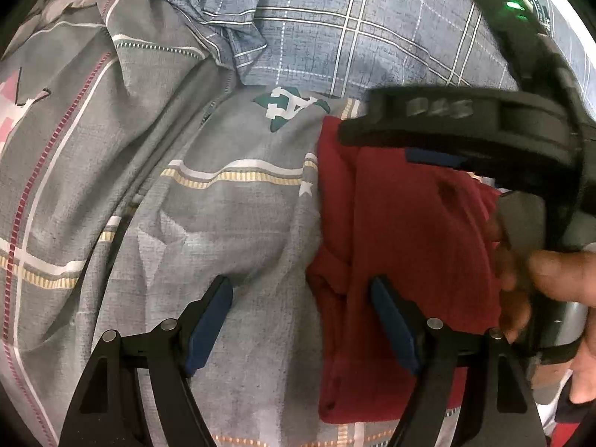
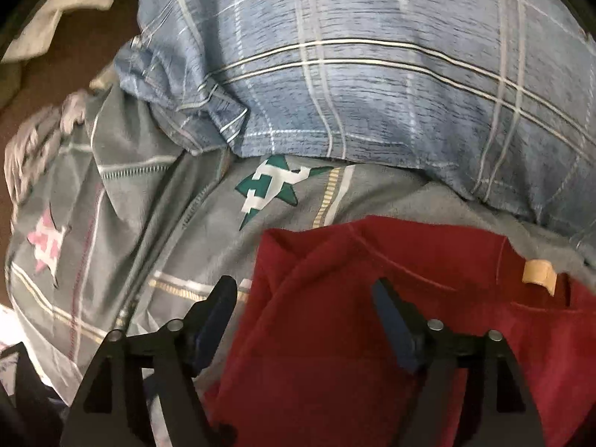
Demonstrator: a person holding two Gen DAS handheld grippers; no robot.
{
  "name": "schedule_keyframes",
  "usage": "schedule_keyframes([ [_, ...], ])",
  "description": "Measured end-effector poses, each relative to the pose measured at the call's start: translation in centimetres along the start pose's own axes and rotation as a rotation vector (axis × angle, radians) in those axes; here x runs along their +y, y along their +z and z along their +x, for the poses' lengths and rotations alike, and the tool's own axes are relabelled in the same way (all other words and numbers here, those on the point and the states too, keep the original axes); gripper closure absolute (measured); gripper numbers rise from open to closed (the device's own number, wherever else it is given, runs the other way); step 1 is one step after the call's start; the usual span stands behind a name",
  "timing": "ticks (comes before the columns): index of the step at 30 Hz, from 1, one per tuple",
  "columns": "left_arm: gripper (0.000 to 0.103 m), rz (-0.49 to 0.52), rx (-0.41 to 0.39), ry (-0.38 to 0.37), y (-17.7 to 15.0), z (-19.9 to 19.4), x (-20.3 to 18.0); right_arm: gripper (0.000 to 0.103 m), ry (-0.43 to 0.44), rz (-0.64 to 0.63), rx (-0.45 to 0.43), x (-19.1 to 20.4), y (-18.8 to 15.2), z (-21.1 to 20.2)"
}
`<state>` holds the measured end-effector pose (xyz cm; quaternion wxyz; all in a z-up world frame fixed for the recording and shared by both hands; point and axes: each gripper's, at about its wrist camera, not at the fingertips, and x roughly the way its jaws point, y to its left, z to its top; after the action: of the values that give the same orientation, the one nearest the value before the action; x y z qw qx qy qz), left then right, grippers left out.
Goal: Fold small clothes
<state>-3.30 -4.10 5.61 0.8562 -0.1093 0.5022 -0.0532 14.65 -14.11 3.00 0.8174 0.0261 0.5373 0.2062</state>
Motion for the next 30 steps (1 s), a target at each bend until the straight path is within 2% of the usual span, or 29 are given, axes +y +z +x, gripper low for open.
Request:
schedule_keyframes([
  [3,0.027,-0.006,-0.001,-0.004,0.0,-0.1,0.0,0.026,-0.083,-0.045,0.031,0.9,0.2,2.2],
  [6,0.027,-0.016,0.000,-0.010,0.1,0.0,0.1,0.025,-0.138,-0.073,-0.024,1.5,-0.1,3.1],
  [8,0.027,-0.016,-0.002,-0.010,0.2,0.1,0.0,0.029,-0.158,-0.095,-0.038,1.7,-0.2,3.3],
  [9,0.027,-0.015,-0.002,-0.009,0.2,0.2,0.0,0.038,-0.174,-0.113,-0.046,1.8,-0.3,3.2],
  [10,0.027,-0.013,-0.003,-0.008,0.2,0.2,-0.1,0.041,-0.184,-0.123,-0.048,1.7,-0.3,3.3],
  [17,0.027,-0.012,0.000,-0.007,0.3,0.5,0.0,0.043,-0.121,-0.065,-0.062,0.1,-0.7,2.1],
  [30,0.026,-0.013,0.001,-0.004,0.3,0.7,-0.2,0.045,-0.126,-0.097,-0.070,0.2,-1.0,2.2],
])
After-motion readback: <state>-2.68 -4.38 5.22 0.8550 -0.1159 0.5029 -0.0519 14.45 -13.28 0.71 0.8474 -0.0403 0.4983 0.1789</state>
